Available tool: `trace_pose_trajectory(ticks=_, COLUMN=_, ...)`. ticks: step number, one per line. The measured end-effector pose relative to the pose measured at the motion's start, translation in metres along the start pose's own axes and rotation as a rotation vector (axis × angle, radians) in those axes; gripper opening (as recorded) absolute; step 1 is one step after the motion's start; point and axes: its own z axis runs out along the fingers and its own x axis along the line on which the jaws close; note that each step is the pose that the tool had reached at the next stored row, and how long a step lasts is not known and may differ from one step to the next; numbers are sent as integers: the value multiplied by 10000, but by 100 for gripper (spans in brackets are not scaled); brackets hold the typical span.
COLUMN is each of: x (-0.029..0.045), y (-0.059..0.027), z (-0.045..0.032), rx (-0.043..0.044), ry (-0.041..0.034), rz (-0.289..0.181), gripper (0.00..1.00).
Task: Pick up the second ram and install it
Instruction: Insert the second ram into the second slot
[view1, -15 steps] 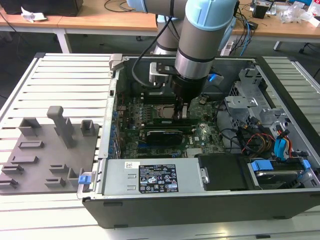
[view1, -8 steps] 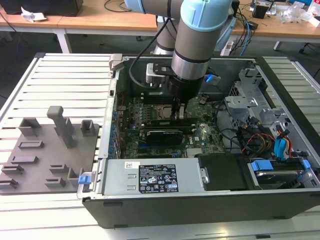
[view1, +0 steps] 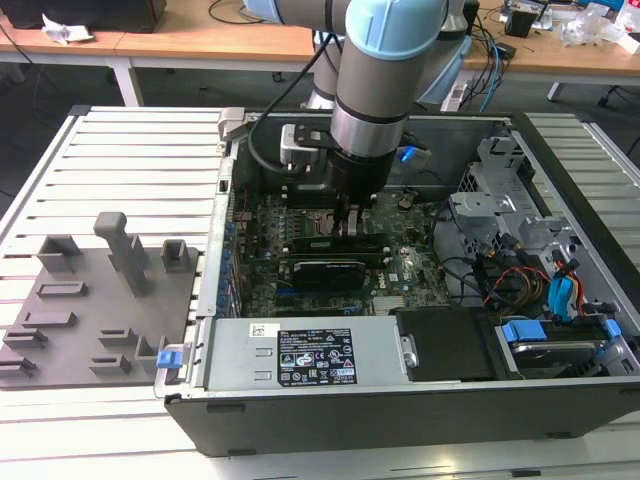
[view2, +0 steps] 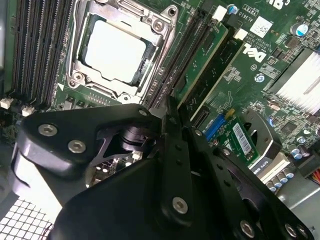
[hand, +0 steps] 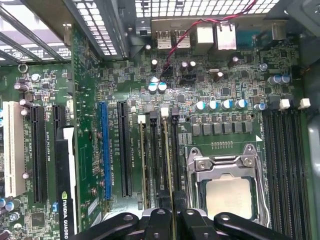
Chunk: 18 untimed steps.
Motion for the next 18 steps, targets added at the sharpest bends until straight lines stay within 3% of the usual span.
trace_pose_trajectory(ticks=3, x=0, y=10, z=3, rx=-2, ry=-34, rz=-1, gripper=14)
trace_pose_trajectory(ticks=5, x=6, y=17, z=7, rx=-3, ry=-30, rz=-2, gripper=14)
trace_pose_trajectory(ticks=7, x=8, y=24, z=63, rx=-1, ry=-35, rz=55, gripper=14)
trace_pose_trajectory(ticks=18, x=20, y=21, z=91, rx=2, ry=-40, rz=124, gripper=14)
